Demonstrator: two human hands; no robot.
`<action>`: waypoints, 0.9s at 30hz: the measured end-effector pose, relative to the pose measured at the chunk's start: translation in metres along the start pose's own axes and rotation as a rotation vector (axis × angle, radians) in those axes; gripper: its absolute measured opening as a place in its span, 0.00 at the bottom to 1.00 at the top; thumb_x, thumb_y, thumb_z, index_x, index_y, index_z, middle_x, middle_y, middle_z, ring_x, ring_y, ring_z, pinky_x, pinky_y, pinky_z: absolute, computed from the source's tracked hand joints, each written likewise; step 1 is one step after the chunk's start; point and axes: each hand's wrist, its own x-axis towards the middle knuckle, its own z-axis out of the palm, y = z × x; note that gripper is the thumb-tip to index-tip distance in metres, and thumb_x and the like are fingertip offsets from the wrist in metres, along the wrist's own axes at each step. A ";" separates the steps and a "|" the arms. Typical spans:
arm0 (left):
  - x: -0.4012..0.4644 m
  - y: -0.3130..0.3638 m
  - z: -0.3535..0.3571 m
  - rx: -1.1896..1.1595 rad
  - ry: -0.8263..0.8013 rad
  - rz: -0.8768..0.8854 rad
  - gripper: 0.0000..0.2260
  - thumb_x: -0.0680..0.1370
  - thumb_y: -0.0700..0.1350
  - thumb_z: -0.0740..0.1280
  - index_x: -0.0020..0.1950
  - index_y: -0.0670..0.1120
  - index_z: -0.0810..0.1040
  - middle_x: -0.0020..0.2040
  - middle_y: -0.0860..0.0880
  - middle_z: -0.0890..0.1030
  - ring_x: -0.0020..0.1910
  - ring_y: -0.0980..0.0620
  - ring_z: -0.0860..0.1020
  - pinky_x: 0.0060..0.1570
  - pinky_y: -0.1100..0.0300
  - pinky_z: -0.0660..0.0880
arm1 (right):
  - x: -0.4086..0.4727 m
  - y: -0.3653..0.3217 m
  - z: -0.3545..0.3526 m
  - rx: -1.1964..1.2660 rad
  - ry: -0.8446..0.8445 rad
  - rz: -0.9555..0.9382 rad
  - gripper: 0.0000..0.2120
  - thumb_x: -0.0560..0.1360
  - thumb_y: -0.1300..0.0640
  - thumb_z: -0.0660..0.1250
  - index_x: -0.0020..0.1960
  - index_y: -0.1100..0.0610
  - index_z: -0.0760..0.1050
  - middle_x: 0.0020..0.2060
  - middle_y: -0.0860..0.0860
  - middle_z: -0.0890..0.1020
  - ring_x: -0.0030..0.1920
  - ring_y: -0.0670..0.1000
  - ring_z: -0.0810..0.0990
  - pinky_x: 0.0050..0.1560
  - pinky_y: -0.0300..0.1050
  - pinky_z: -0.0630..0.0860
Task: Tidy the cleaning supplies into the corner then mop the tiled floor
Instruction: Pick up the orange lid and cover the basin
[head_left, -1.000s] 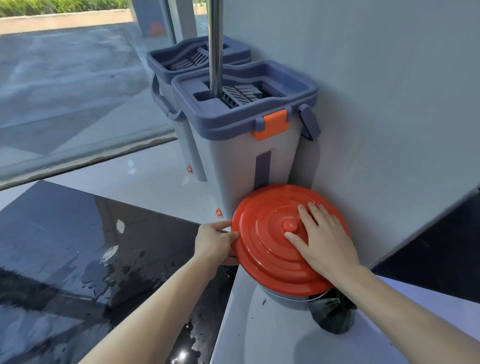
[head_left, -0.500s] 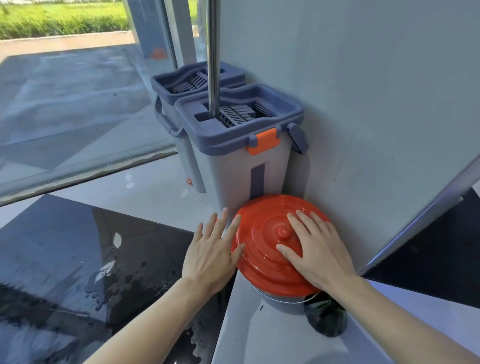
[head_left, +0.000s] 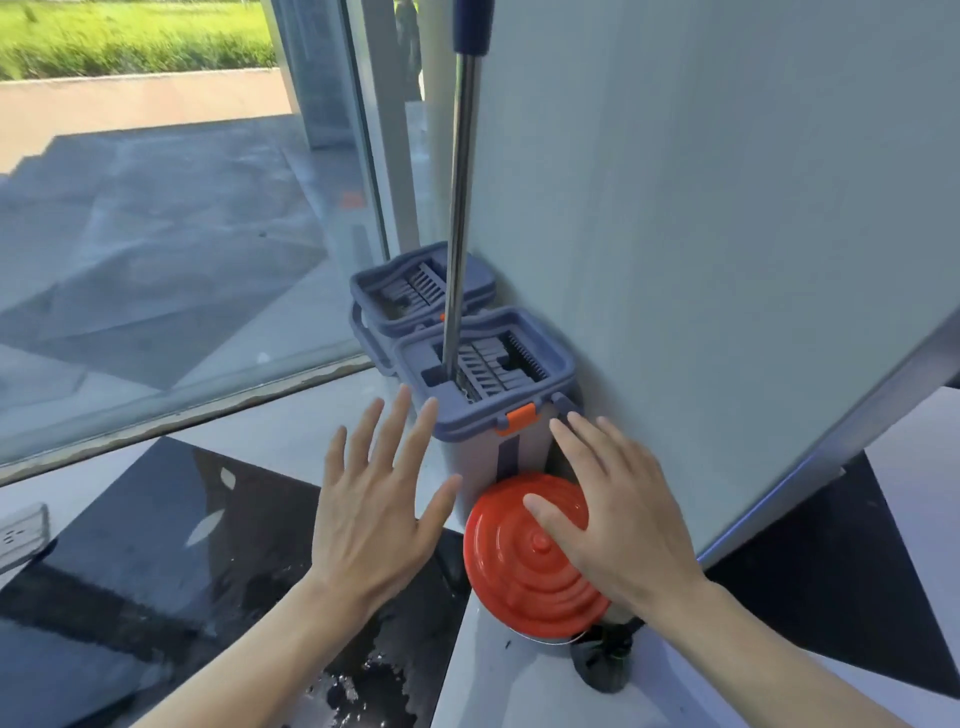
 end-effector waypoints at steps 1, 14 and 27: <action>0.002 0.002 -0.030 -0.019 0.023 -0.030 0.28 0.79 0.61 0.49 0.76 0.50 0.59 0.76 0.47 0.62 0.73 0.43 0.62 0.69 0.44 0.59 | 0.004 -0.012 -0.025 0.013 0.005 -0.018 0.36 0.72 0.33 0.51 0.74 0.51 0.63 0.73 0.47 0.66 0.74 0.51 0.61 0.73 0.48 0.58; -0.031 0.011 -0.455 -0.010 0.222 -0.354 0.30 0.79 0.65 0.46 0.76 0.51 0.62 0.76 0.50 0.63 0.73 0.48 0.62 0.68 0.48 0.63 | 0.034 -0.239 -0.369 0.500 -0.099 -0.273 0.32 0.71 0.32 0.56 0.72 0.44 0.62 0.63 0.35 0.67 0.67 0.38 0.64 0.69 0.38 0.62; -0.124 -0.141 -0.702 -0.358 0.607 -0.699 0.23 0.79 0.58 0.58 0.74 0.55 0.64 0.70 0.57 0.68 0.70 0.55 0.66 0.67 0.55 0.64 | 0.059 -0.531 -0.449 0.888 -0.250 -0.411 0.34 0.65 0.30 0.60 0.68 0.44 0.69 0.62 0.40 0.73 0.64 0.43 0.72 0.66 0.44 0.69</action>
